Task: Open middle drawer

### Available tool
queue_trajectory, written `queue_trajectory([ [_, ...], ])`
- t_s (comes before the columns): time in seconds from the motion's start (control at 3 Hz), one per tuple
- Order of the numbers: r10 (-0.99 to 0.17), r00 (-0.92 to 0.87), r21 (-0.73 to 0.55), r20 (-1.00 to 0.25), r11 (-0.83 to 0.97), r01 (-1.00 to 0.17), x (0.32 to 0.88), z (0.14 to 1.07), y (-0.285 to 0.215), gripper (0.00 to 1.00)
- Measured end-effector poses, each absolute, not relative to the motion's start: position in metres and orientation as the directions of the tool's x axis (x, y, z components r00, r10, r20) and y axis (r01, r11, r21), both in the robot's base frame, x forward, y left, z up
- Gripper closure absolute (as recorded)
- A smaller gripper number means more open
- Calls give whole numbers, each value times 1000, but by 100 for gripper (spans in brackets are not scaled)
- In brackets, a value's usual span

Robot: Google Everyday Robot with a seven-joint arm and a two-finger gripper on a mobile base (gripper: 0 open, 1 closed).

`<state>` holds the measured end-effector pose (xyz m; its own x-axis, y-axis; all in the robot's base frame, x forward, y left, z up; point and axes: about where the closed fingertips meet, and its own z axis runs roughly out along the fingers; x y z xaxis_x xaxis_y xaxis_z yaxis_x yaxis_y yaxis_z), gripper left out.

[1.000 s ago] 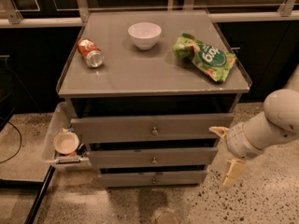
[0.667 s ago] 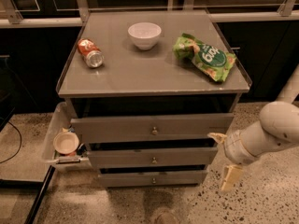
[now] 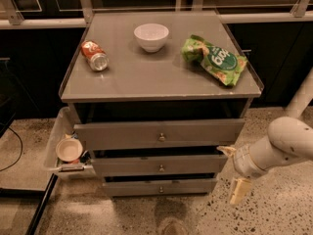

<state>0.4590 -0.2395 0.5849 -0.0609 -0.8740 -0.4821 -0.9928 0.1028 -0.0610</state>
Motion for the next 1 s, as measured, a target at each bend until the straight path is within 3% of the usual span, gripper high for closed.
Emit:
queue_trajectory([
  [1.0, -849, 113, -207, -517, -5, -978, 481, 510, -232, 0],
])
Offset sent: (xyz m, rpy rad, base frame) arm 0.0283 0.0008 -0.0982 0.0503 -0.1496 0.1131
